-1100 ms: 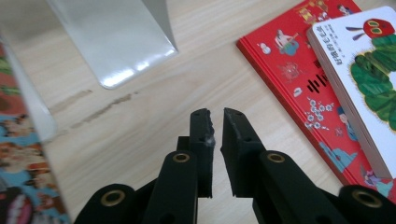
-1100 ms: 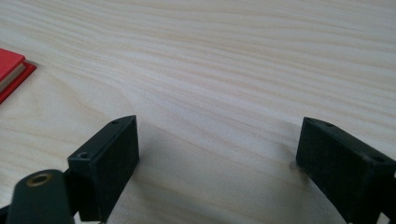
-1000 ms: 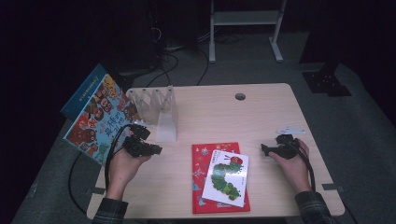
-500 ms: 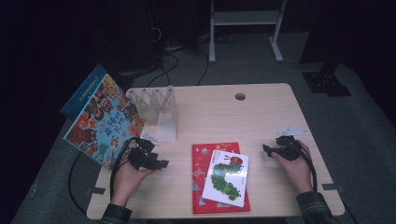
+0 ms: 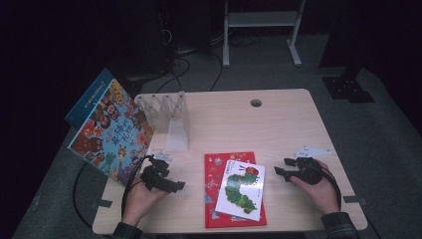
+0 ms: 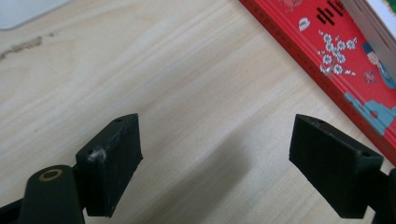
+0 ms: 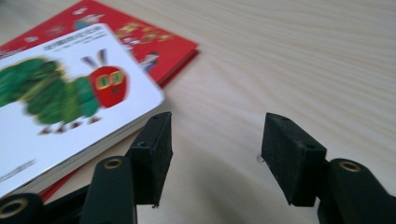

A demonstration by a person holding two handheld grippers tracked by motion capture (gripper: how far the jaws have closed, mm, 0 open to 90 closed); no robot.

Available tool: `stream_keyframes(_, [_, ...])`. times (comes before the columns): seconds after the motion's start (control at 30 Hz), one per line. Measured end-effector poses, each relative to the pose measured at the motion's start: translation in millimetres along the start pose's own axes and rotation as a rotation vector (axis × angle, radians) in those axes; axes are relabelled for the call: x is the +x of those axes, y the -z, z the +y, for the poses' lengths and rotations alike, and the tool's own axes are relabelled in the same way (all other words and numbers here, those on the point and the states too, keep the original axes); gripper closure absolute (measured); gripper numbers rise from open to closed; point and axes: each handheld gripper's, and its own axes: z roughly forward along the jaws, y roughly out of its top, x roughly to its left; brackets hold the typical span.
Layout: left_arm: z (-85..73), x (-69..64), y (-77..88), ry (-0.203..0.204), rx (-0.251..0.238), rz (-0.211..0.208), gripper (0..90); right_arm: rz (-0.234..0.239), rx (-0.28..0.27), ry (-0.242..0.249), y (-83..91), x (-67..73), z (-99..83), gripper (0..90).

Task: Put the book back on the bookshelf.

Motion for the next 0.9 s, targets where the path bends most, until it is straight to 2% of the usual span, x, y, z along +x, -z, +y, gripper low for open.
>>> stream_keyframes(0.1, [-0.7, -0.1, -1.5, -0.008, 0.008, 0.0, 14.7, 0.024, -0.005, 0.011, 2.7, 5.1, -2.4, 43.0])
stream_keyframes(0.13, [-0.9, -0.1, -2.5, -0.005, 0.011, -0.001, 14.4, 0.051, -0.007, 0.021, 5.6, 10.3, -4.9, 43.7])
stream_keyframes(0.23, [-1.0, 0.1, -2.9, -0.008, 0.009, -0.004, 14.4, 0.071, -0.005, 0.031, 7.4, 14.9, -7.1, 43.8])
stream_keyframes(0.27, [-0.7, -0.4, -2.8, -0.014, 0.007, -0.005, 14.4, 0.095, 0.004, 0.035, 7.9, 19.9, -10.1, 43.9])
stream_keyframes(0.4, [0.0, -1.7, -2.8, -0.014, -0.002, -0.002, 12.8, 0.116, 0.022, 0.048, 6.8, 26.4, -13.2, 44.0])
stream_keyframes(0.57, [0.2, -2.0, -3.7, -0.013, -0.012, 0.0, 10.0, 0.176, 0.03, 0.085, 3.2, 39.6, -12.8, 44.7])
stream_keyframes(0.77, [0.3, -2.6, -3.9, -0.016, -0.01, -0.006, 10.0, 0.223, 0.051, 0.11, -3.0, 49.4, -12.8, 44.8])
stream_keyframes(0.9, [0.7, -4.4, -4.4, -0.016, -0.002, -0.011, 10.0, 0.229, 0.06, 0.117, -4.9, 53.1, -12.4, 46.0])
